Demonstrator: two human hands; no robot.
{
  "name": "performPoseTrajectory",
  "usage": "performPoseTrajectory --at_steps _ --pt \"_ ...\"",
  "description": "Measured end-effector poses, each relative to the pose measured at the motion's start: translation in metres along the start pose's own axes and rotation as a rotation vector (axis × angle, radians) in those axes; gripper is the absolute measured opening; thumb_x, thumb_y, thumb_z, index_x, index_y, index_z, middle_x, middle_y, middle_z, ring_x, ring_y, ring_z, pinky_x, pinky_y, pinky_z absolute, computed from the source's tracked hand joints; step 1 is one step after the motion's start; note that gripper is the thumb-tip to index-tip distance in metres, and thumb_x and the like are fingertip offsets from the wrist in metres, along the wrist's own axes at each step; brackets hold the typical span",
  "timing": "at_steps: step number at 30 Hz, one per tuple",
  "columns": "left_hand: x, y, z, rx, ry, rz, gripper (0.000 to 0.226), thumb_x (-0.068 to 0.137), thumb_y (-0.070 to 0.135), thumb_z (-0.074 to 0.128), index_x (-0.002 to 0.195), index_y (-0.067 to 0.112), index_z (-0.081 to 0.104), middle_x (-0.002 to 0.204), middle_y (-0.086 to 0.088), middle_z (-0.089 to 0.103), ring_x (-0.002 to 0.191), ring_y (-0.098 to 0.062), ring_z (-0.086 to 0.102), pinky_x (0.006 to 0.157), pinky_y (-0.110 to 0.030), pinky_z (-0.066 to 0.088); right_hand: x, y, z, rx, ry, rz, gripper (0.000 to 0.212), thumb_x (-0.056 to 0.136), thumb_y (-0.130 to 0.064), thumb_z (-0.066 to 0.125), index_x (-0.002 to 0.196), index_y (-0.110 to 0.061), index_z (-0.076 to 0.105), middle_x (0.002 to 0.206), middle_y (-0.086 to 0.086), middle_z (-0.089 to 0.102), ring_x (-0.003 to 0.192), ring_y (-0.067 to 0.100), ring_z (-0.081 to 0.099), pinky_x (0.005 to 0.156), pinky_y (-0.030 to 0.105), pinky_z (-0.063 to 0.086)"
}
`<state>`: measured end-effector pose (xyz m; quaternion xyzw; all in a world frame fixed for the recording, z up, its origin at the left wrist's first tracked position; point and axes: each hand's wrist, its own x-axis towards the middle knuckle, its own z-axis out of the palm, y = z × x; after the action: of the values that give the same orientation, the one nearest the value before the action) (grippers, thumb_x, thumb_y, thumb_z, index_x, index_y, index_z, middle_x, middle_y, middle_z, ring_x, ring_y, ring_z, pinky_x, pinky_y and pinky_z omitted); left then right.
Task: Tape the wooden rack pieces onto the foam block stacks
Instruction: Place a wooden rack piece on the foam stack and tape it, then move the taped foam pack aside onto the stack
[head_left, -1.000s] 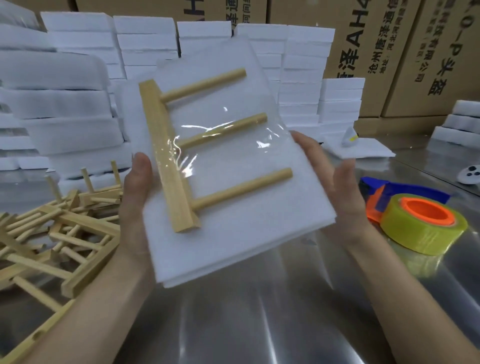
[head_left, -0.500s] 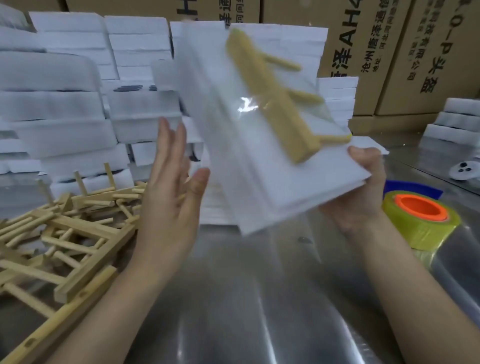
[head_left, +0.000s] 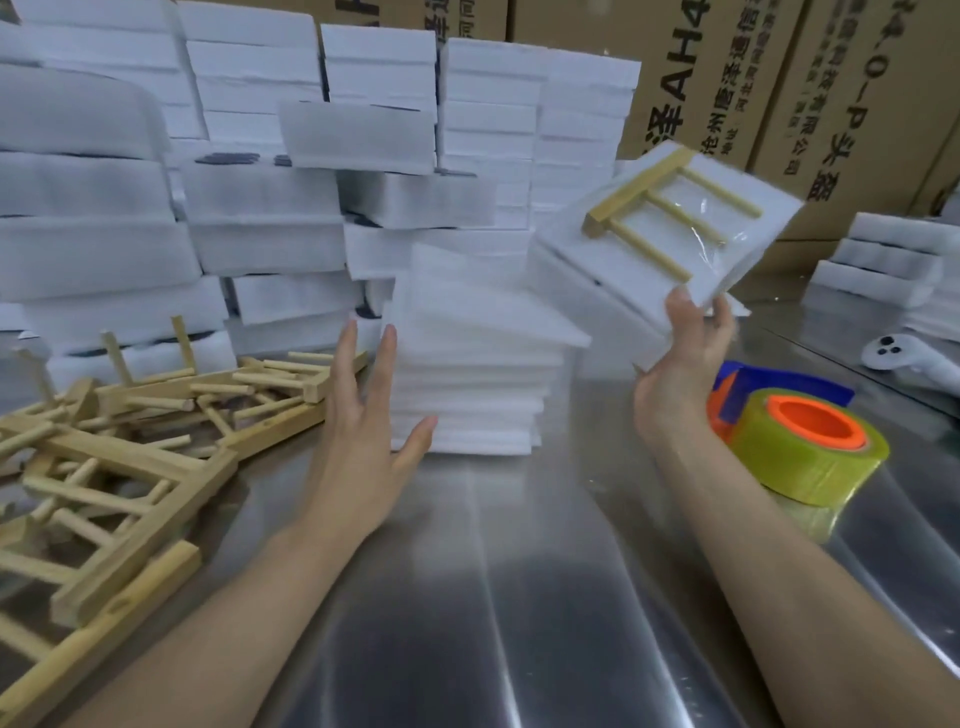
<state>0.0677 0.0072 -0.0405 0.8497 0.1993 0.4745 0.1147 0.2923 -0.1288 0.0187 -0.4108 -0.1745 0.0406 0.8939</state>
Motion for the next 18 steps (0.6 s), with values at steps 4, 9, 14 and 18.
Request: performPoseTrajectory --at_steps 4,9,14,18 --pt "-0.001 -0.008 0.004 -0.124 -0.033 -0.056 0.09 0.088 0.022 0.065 0.144 0.049 0.001 0.157 0.007 -0.005 0.146 -0.019 0.016 0.109 -0.037 0.032 -0.007 0.016 0.002 -0.288 0.148 -0.413 0.092 0.078 -0.042 0.074 0.146 -0.017 0.018 0.155 0.004 0.02 0.136 -0.008 0.024 0.11 0.014 0.028" --pt "-0.002 -0.005 0.005 -0.142 -0.048 -0.064 0.097 0.087 0.016 0.067 0.143 0.051 -0.003 0.157 0.003 0.002 0.141 -0.012 0.019 0.105 -0.031 0.03 0.006 0.044 -0.001 -0.434 0.281 -0.347 0.092 0.084 -0.033 0.071 0.148 -0.004 0.012 0.155 0.016 0.018 0.142 0.017 0.022 0.1 -0.004 0.014" --pt "-0.005 -0.004 0.005 -0.224 -0.118 -0.173 0.114 0.087 0.017 0.067 0.124 0.069 -0.028 0.159 0.012 -0.003 0.143 -0.009 0.021 0.109 -0.025 0.024 0.032 0.08 0.004 -0.543 0.131 -0.059 0.083 0.089 -0.042 0.063 0.151 -0.014 0.017 0.156 0.007 0.025 0.14 0.02 0.03 0.103 0.017 0.02" --pt "-0.007 -0.008 0.008 -0.204 -0.132 -0.224 0.119 0.085 0.02 0.069 0.12 0.067 -0.035 0.159 0.016 -0.002 0.144 -0.006 0.017 0.11 -0.023 0.021 0.063 0.098 0.013 -0.569 0.061 0.135 0.07 0.088 -0.051 0.054 0.146 -0.016 0.036 0.15 0.006 0.035 0.13 0.026 0.042 0.109 0.035 0.032"
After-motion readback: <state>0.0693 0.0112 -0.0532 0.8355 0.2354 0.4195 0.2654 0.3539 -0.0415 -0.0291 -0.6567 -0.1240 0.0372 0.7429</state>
